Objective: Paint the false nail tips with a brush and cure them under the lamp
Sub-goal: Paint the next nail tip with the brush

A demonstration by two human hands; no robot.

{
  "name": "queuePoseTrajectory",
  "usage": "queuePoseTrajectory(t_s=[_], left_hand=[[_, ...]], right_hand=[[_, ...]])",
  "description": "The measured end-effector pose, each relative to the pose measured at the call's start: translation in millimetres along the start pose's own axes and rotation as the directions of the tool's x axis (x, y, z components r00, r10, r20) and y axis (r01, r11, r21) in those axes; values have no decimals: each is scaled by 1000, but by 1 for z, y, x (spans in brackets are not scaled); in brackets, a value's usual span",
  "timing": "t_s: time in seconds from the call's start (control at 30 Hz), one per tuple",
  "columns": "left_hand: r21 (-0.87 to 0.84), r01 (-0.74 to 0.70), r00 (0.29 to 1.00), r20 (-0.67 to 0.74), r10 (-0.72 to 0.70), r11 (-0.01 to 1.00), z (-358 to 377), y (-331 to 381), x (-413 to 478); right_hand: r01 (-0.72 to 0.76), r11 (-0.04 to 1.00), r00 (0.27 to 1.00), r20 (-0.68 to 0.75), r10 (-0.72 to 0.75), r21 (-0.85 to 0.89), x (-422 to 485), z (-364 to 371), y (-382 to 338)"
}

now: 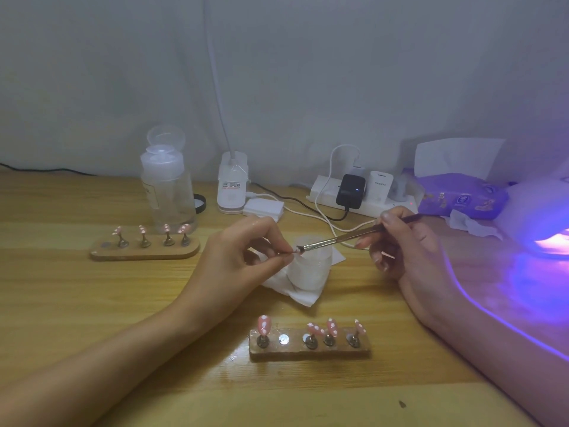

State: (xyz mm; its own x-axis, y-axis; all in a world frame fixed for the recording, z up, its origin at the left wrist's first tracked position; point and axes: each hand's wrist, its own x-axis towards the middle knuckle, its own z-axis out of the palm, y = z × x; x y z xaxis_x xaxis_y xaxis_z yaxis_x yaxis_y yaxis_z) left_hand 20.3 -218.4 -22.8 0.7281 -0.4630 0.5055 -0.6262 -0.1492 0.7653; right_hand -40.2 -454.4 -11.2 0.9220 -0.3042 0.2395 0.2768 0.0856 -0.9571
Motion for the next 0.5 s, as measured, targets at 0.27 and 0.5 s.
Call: queuePoseTrajectory(t_s=[0.27,0.5], left_hand=[[4,1,1000,2,-1,1000,0,2,0],[19,6,1000,2,-6,1000,0,2,-1]], right_hand=[[16,1000,1000,6,-16,5,0,0,0],[21,999,1000,15,-21,28,1,0,0]])
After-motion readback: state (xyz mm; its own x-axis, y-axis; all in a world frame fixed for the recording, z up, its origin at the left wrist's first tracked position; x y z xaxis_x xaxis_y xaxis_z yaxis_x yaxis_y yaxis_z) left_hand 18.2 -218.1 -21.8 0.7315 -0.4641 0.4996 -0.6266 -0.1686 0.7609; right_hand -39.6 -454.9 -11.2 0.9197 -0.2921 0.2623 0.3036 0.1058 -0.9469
